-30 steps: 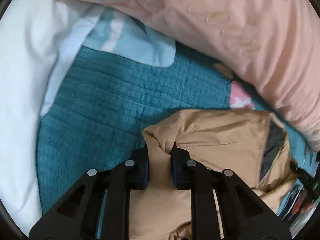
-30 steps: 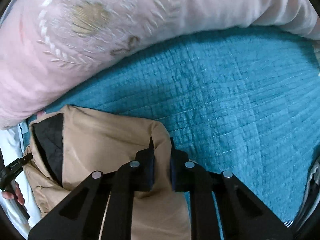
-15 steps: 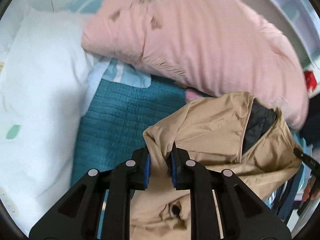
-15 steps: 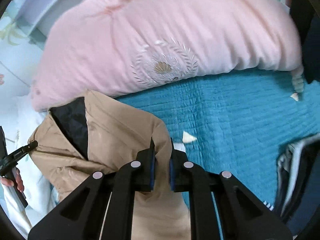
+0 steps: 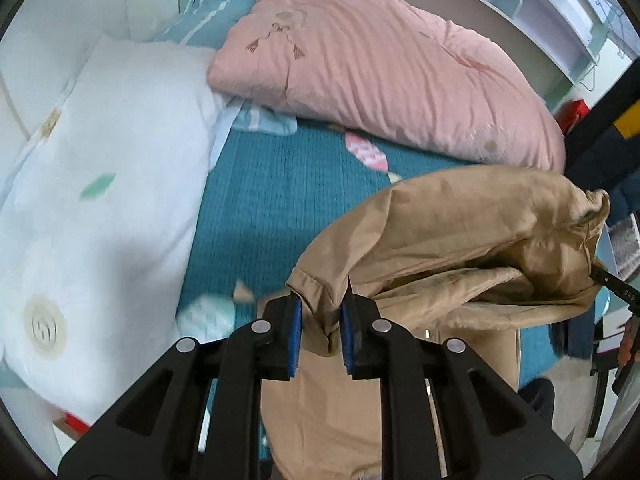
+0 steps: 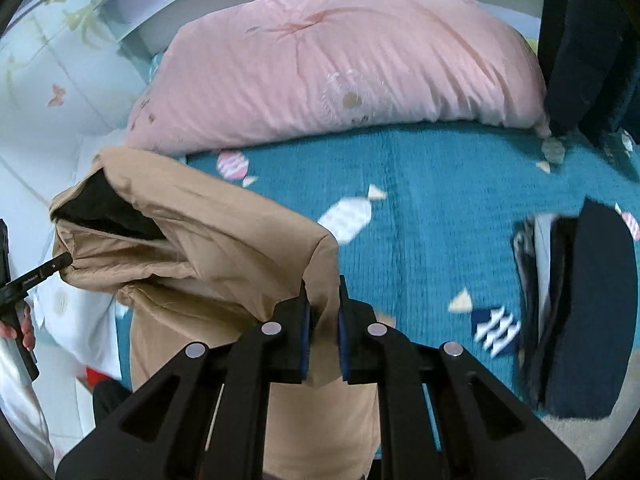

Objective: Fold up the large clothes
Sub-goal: 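Grasp the tan jacket's hem edge with both tools, then lift the hem with both tools, fold it over the collar, then open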

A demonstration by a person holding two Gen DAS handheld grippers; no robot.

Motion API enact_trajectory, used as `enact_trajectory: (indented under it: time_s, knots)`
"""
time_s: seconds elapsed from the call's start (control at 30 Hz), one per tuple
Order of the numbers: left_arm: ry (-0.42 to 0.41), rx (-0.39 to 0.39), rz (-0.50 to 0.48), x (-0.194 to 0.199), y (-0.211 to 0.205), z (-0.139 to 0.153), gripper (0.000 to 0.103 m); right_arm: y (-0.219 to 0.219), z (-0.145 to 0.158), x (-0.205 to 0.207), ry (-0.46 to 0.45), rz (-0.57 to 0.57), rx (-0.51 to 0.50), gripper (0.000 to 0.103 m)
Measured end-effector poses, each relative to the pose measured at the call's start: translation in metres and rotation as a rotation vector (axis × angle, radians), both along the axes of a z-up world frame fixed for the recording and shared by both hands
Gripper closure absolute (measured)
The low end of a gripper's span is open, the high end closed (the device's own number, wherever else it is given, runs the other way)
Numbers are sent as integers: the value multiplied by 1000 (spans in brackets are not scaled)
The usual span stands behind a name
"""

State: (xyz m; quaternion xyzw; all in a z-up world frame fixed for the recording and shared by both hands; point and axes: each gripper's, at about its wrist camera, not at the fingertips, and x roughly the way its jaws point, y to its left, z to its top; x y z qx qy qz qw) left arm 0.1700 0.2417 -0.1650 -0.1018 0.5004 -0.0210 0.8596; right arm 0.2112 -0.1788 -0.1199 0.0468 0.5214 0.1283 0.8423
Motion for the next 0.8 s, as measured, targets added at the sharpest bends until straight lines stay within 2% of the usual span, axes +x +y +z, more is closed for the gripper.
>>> enact_trajectory:
  time_s: [0.07,0.2,0.3,0.4,0.53,0.63,0.7,0.73,0.8]
  knots:
    - [13,8,-7,-23,-1,-10,87,1,-5,-22,-2,6,-13,93]
    - [63,7,-4,-61,0,-43,87,0,-36,-63,52,27,-23,93]
    - [136,-12,20,-84,4,-79,87,4,-70,-90,110,42,-57,93]
    - [220,0,40,-105,6,-120,86,7,-108,-109,175,50,-88,93]
    - [312,19,47,-123,4,-158,86,6,-152,-124,264,44,-122,92]
    - [313,50,16,-132,-1,-157,82,6,-153,-130,271,57,-132,88]
    - [309,69,11,-138,-1,-149,75,3,-144,-131,269,65,-128,85]
    - [307,71,16,-140,0,-145,66,1,-138,-133,268,75,-125,84]
    - [288,76,17,-149,3,-135,63,-1,-124,-137,255,83,-128,82]
